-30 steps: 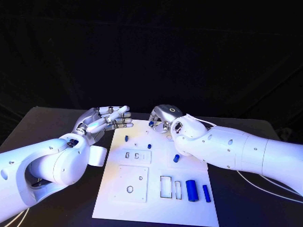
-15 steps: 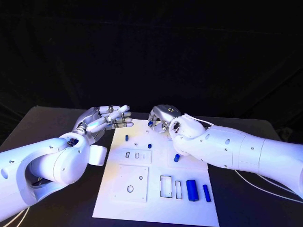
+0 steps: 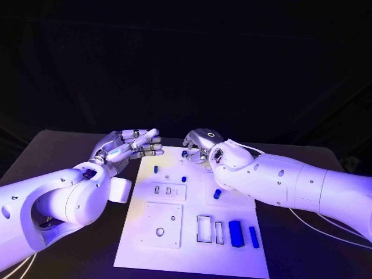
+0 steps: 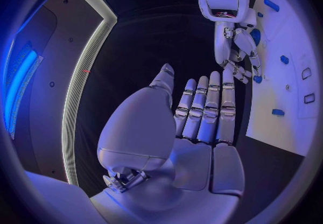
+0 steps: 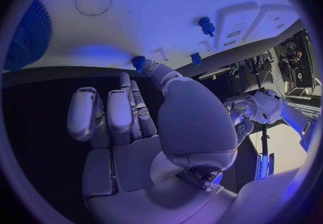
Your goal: Assemble the parts on the task board
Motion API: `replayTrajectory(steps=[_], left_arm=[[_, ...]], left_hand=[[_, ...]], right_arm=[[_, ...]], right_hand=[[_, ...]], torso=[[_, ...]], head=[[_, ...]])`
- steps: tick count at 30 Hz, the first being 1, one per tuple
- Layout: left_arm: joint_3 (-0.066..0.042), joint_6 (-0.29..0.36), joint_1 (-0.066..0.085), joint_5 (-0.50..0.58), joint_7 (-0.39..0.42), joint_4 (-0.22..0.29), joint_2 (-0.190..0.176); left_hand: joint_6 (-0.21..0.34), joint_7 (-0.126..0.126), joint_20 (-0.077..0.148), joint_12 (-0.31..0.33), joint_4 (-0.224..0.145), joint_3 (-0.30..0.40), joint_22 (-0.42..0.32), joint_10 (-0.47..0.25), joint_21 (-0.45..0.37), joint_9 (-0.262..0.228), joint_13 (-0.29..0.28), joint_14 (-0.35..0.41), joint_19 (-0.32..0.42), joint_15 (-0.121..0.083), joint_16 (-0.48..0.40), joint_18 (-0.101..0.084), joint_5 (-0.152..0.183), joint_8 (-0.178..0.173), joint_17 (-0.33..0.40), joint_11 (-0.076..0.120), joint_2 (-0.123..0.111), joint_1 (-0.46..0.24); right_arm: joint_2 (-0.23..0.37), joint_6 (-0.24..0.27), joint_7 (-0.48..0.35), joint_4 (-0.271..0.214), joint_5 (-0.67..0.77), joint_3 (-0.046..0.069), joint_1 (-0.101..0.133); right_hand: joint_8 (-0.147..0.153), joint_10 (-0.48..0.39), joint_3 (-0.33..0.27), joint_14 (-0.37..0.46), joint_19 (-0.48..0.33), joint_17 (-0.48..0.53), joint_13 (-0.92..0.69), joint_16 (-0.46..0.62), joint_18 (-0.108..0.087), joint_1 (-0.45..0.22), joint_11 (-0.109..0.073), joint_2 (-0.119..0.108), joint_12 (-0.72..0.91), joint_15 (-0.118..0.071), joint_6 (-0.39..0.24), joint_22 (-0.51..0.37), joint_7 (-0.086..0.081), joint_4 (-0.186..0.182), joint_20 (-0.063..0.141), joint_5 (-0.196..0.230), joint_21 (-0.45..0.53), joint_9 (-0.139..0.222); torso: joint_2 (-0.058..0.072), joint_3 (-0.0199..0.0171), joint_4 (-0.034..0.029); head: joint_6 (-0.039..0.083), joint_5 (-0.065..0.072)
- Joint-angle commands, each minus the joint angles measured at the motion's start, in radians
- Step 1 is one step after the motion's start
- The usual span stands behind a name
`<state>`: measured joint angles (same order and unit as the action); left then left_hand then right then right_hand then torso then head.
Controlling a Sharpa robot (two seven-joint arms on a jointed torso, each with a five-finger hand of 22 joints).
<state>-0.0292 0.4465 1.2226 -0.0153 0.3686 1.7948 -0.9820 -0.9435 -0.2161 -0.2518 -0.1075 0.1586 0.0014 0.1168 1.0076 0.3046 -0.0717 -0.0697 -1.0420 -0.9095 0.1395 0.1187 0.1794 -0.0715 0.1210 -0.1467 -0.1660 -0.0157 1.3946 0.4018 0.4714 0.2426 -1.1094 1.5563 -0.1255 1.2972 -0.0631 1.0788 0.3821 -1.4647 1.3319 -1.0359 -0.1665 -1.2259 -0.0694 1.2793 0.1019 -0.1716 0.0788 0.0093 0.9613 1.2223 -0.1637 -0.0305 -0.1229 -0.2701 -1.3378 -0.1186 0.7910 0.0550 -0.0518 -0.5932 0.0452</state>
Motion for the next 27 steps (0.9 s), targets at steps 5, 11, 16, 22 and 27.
replayTrajectory(steps=[5,11,16,22,27], left_arm=[[-0.001,-0.021,0.003,0.003,0.002,-0.004,-0.005],[-0.001,-0.023,0.006,0.003,0.002,-0.007,-0.013],[-0.001,-0.025,0.008,0.004,0.003,-0.011,-0.017],[-0.001,-0.027,0.008,0.004,0.003,-0.019,-0.02],[-0.001,-0.027,0.008,0.004,0.004,-0.023,-0.022]], left_hand=[[-0.003,-0.004,0.0,0.006,-0.002,-0.003,-0.001,0.001,-0.005,0.001,0.001,0.007,0.009,0.0,-0.003,0.003,0.004,-0.003,-0.001,-0.01,0.012,0.0],[-0.002,-0.005,-0.001,0.007,-0.002,-0.004,-0.002,0.0,-0.006,0.001,0.001,0.008,0.01,0.0,-0.005,0.003,0.004,-0.004,-0.001,-0.01,0.012,0.0],[-0.002,-0.005,-0.001,0.007,-0.002,-0.004,-0.002,0.0,-0.006,0.001,0.001,0.008,0.01,0.0,-0.005,0.003,0.004,-0.004,-0.001,-0.01,0.012,0.0],[-0.002,-0.004,-0.001,0.008,-0.003,-0.004,-0.002,0.0,-0.006,0.001,0.001,0.008,0.01,0.0,-0.006,0.004,0.004,-0.005,-0.001,-0.01,0.012,0.001],[-0.002,-0.004,-0.001,0.008,-0.003,-0.004,-0.002,0.0,-0.006,0.001,0.001,0.008,0.01,0.001,-0.007,0.004,0.003,-0.005,-0.001,-0.01,0.012,0.001]], right_arm=[[0.116,0.036,0.006,-0.134,-0.038,0.007,0.011],[0.267,-0.043,-0.013,-0.267,-0.165,0.021,0.032],[0.349,-0.134,-0.014,-0.309,-0.22,0.025,0.04],[0.385,-0.194,-0.007,-0.301,-0.24,0.027,0.042],[0.382,-0.215,-0.001,-0.281,-0.238,0.027,0.041]], right_hand=[[-0.021,0.056,-0.009,-0.011,0.028,-0.014,-0.012,-0.01,-0.005,0.01,-0.007,0.007,0.045,0.002,0.048,0.039,-0.001,-0.007,0.003,-0.009,-0.021,-0.01],[-0.017,0.196,-0.056,-0.024,0.064,-0.051,-0.058,-0.04,0.006,-0.03,-0.036,-0.024,0.132,-0.019,0.052,0.088,0.015,-0.035,0.019,-0.024,-0.054,-0.011],[-0.028,0.208,-0.171,-0.039,0.098,-0.12,-0.208,-0.094,0.019,-0.013,-0.052,-0.027,0.29,-0.041,0.017,0.14,0.022,-0.055,0.04,-0.035,-0.088,-0.016],[-0.086,0.147,-0.291,-0.06,0.127,-0.277,-0.734,-0.203,0.029,0.058,-0.049,0.007,0.83,-0.03,-0.037,0.189,0.021,-0.118,0.031,-0.042,-0.116,-0.042],[-0.105,0.192,-0.312,-0.071,0.137,-0.349,-0.91,-0.247,0.032,0.076,-0.039,0.01,1.012,-0.021,-0.067,0.207,0.014,-0.148,0.028,-0.043,-0.127,-0.05]], torso=[[-0.003,0.0006,0.0063],[-0.009,0.002,0.0204],[-0.011,0.0004,0.0245],[-0.01,0.0005,0.0231],[-0.01,0.0009,0.0236]], head=[[0.007,-0.002],[0.007,-0.001],[0.008,-0.002],[0.003,0.002],[-0.002,0.003]])
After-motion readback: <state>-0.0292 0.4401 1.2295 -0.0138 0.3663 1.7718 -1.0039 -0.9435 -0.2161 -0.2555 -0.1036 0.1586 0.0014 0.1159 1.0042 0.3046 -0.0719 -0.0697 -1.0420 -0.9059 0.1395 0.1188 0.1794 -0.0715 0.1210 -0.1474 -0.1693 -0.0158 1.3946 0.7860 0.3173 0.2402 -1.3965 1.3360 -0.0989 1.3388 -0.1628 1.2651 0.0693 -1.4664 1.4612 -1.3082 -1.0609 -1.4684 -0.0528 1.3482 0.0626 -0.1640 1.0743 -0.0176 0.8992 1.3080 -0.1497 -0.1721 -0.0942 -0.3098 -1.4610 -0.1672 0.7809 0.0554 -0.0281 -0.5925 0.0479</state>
